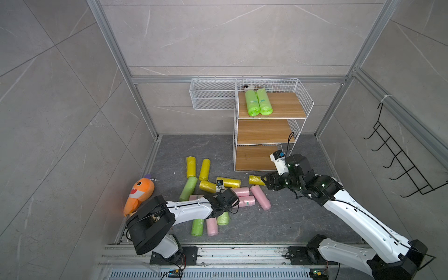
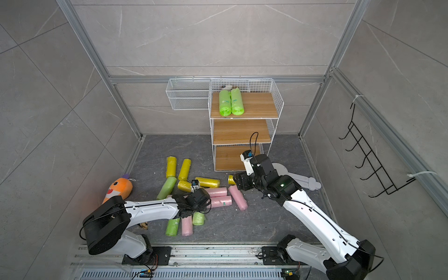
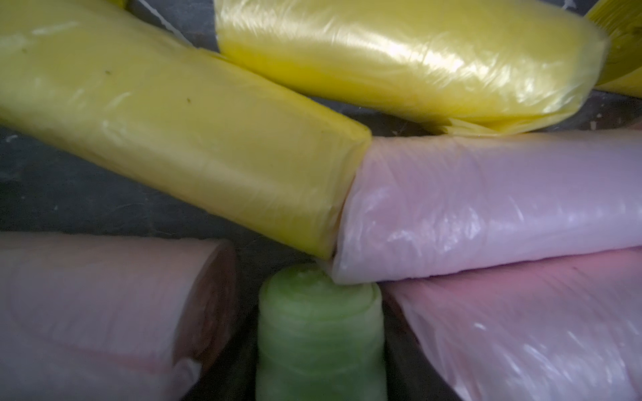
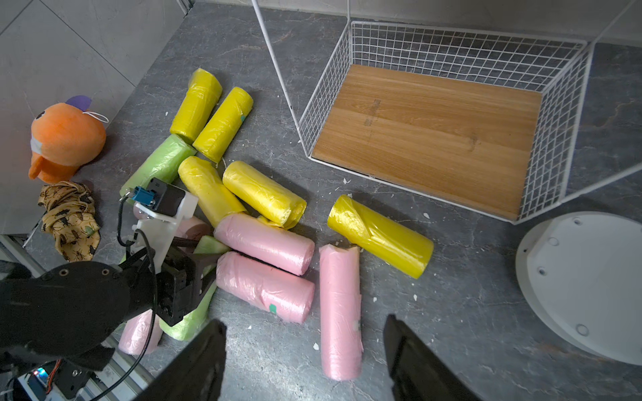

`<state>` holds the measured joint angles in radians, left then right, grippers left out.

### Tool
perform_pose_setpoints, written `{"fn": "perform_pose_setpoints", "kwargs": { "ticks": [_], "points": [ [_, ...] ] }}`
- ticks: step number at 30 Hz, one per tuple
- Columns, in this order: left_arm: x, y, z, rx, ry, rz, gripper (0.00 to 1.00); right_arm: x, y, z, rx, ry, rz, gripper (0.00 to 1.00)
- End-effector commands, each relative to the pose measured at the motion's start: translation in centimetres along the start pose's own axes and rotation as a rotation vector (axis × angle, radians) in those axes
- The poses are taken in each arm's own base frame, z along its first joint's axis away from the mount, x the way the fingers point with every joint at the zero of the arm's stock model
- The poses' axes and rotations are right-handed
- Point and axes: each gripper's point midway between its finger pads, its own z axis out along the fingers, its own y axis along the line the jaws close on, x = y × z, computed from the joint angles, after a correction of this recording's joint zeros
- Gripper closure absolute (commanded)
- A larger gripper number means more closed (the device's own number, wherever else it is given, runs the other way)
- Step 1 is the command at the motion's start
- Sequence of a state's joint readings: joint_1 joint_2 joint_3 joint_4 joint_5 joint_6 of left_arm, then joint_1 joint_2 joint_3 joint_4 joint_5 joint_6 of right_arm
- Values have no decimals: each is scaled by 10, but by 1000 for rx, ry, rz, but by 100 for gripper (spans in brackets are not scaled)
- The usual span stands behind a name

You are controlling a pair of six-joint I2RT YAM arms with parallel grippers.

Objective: Sort the rolls of trash bags by color and place them on the shelf
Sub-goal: Pick up the roll of trash bags from the center of the board.

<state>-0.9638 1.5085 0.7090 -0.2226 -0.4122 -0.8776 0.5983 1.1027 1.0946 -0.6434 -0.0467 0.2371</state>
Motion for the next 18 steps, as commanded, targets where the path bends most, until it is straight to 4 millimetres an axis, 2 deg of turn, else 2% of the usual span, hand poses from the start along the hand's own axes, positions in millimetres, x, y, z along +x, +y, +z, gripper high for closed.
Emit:
{"fn": "perform_pose_setpoints", "kwargs": {
  "ticks": [1,6,9,14,18],
  "points": [
    [-14,-2,-10,34,-60,-56,60,6,3,-3,-22,-1,13,24],
    [-40,-7,-42,116,-148,-138,67,2,13,-12,-75,-23,16,24],
    [-64,-9,-74,187,-240,-206,69,-7,26,-20,-147,-60,26,24],
    [-118,-8,-138,318,-457,-337,69,-26,43,-29,-248,-138,91,24],
    [-161,-9,-179,399,-604,-415,71,-45,57,-29,-337,-224,157,24]
  ]
}}
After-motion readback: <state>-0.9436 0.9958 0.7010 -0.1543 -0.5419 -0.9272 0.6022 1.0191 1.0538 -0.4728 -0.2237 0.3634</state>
